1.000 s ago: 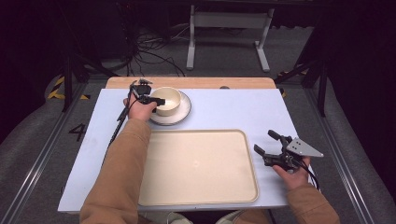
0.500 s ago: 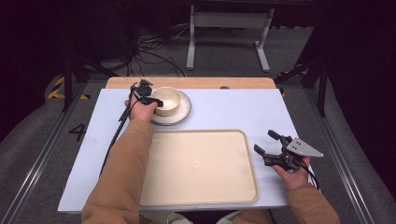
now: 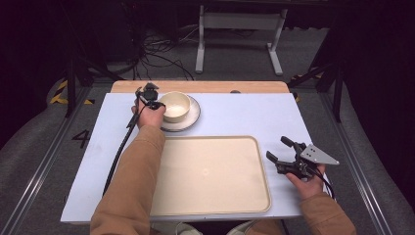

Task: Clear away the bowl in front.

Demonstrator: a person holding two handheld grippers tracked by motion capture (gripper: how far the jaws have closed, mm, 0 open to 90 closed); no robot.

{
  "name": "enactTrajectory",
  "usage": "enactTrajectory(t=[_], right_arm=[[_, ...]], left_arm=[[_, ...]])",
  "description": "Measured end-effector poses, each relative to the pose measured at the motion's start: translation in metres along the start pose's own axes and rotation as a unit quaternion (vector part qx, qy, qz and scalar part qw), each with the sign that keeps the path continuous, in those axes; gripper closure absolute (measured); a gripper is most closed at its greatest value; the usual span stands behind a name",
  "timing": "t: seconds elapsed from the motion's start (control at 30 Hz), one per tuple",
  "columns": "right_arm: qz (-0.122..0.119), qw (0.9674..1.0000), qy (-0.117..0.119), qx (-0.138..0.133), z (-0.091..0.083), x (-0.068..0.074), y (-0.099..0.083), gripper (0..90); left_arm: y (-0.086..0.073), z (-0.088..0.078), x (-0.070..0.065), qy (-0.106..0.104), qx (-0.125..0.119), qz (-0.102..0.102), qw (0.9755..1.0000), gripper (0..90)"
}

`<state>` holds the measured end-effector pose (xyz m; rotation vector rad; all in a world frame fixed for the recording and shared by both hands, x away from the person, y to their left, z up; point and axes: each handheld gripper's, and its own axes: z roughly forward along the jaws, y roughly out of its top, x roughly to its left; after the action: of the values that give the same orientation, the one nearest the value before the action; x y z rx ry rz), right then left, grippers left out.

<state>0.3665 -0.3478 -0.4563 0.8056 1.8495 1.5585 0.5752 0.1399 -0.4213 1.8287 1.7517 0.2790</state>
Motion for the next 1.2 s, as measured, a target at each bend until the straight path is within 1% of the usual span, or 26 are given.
enactTrajectory(t=[0.07, 0.17, 0.27, 0.3, 0.4, 0.53, 0.6, 0.63, 0.67, 0.7, 0.8, 0.87, 0.9, 0.97, 1.0, 1.03, 1.07, 1.17, 1.2], right_arm=[[0.0, 1.0, 0.0, 0.0, 0.0, 0.0, 0.0, 16.3], [0.001, 1.0, 0.0, -0.001, 0.0, 0.0, 0.0, 16.3], [0.001, 1.0, -0.001, -0.001, 0.0, 0.0, 0.0, 16.3], [0.002, 1.0, 0.0, -0.001, 0.0, 0.0, 0.0, 16.2], [0.003, 1.0, 0.0, -0.001, 0.0, 0.0, 0.0, 16.3], [0.003, 1.0, 0.0, -0.001, 0.0, 0.0, 0.0, 16.4], [0.003, 1.0, 0.0, -0.001, 0.0, 0.0, 0.0, 16.4], [0.002, 1.0, 0.0, -0.001, 0.0, 0.0, 0.0, 16.5], [0.003, 1.0, 0.0, -0.001, 0.0, 0.0, 0.0, 16.5], [0.002, 1.0, 0.0, -0.001, 0.0, 0.0, 0.0, 16.6], [0.002, 1.0, 0.0, 0.0, 0.0, 0.0, 0.0, 16.6], [0.002, 1.0, 0.0, 0.0, 0.0, 0.0, 0.0, 16.6], [0.002, 1.0, 0.0, 0.0, 0.0, 0.0, 0.0, 16.6], [0.002, 1.0, 0.0, 0.0, 0.0, 0.0, 0.0, 16.6], [0.002, 1.0, 0.0, 0.0, 0.0, 0.0, 0.0, 16.6], [0.002, 1.0, -0.001, 0.0, 0.0, 0.0, 0.0, 16.6], [0.002, 1.0, -0.001, 0.0, 0.0, 0.0, 0.0, 16.6], [0.001, 1.0, -0.001, 0.0, 0.0, 0.0, 0.0, 16.5], [0.002, 1.0, -0.001, 0.0, 0.0, 0.0, 0.0, 16.5]], left_arm=[[0.0, 0.0, -0.001, -0.003, -0.006, -0.002, 1.0, 81.3], [0.0, 0.0, -0.001, -0.003, -0.007, -0.004, 1.0, 82.1], [-0.001, -0.001, -0.001, -0.002, -0.011, -0.015, 0.9998, 82.5], [-0.001, -0.001, -0.001, -0.005, -0.014, -0.018, 0.9997, 82.6], [-0.001, -0.003, 0.0, -0.014, -0.017, -0.016, 0.9996, 82.9], [0.0, -0.008, -0.003, -0.018, -0.022, -0.017, 0.9995, 83.1], [0.001, -0.011, -0.004, -0.019, -0.024, -0.003, 0.9995, 82.9], [0.001, -0.012, -0.005, -0.015, -0.022, 0.0, 0.9996, 82.9], [0.002, -0.014, -0.005, -0.007, -0.019, 0.007, 0.9998, 82.9], [0.002, -0.016, -0.006, -0.012, -0.02, 0.002, 0.9997, 82.8], [0.003, -0.02, -0.004, -0.026, -0.023, 0.0, 0.9994, 82.9], [0.004, -0.025, -0.006, -0.027, -0.025, 0.007, 0.9993, 82.9], [0.005, -0.028, -0.006, -0.025, -0.023, 0.016, 0.9993, 82.9], [0.006, -0.033, -0.008, -0.033, -0.026, 0.013, 0.999, 82.8], [0.007, -0.035, -0.008, -0.034, -0.024, 0.02, 0.9989, 82.9], [0.007, -0.035, -0.008, -0.034, -0.024, 0.02, 0.9989, 82.8], [0.008, -0.04, -0.009, -0.035, -0.025, 0.023, 0.9988, 82.8], [0.008, -0.045, -0.009, -0.038, -0.028, 0.025, 0.9986, 82.8], [0.008, -0.047, -0.009, -0.039, -0.029, 0.03, 0.9984, 82.8]])
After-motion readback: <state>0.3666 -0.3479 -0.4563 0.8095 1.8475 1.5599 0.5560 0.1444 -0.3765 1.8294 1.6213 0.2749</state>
